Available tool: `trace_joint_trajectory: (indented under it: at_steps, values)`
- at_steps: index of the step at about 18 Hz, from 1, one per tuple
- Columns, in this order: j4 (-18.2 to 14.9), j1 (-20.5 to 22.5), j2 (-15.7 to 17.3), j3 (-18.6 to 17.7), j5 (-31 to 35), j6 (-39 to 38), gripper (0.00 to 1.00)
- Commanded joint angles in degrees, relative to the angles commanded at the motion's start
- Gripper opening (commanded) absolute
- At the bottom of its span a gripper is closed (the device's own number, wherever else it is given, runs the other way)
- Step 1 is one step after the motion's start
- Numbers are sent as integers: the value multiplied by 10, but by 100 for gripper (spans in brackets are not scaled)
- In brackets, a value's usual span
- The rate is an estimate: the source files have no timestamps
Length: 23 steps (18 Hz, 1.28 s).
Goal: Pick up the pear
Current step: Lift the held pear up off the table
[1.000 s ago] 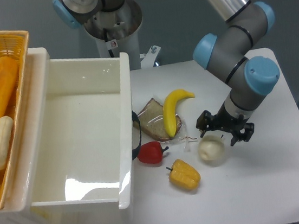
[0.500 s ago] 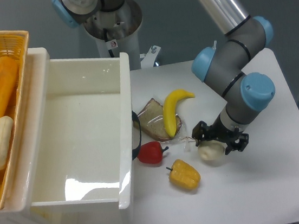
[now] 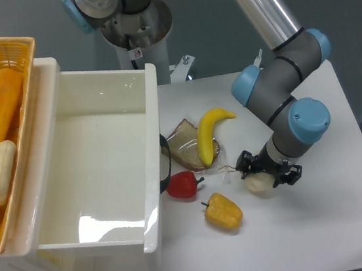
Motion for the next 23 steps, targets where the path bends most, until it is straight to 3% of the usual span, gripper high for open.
trace_joint_trajectory:
  at_steps: [3,4,5,8,9,10,18,23]
  values:
    - [0,11,4,1,1,0,42]
    - [0,11,5,2,2,1,56]
    - [0,11,9,6,6,0,59]
    - [-1,25,15,24,20,0,34]
    - [-1,32,21,27,21,3,21]
    - [-1,37,27,29,23,9,17]
    - [-1,69,59,40,49,65,12]
    - [-8,86,59,93,52,86,12]
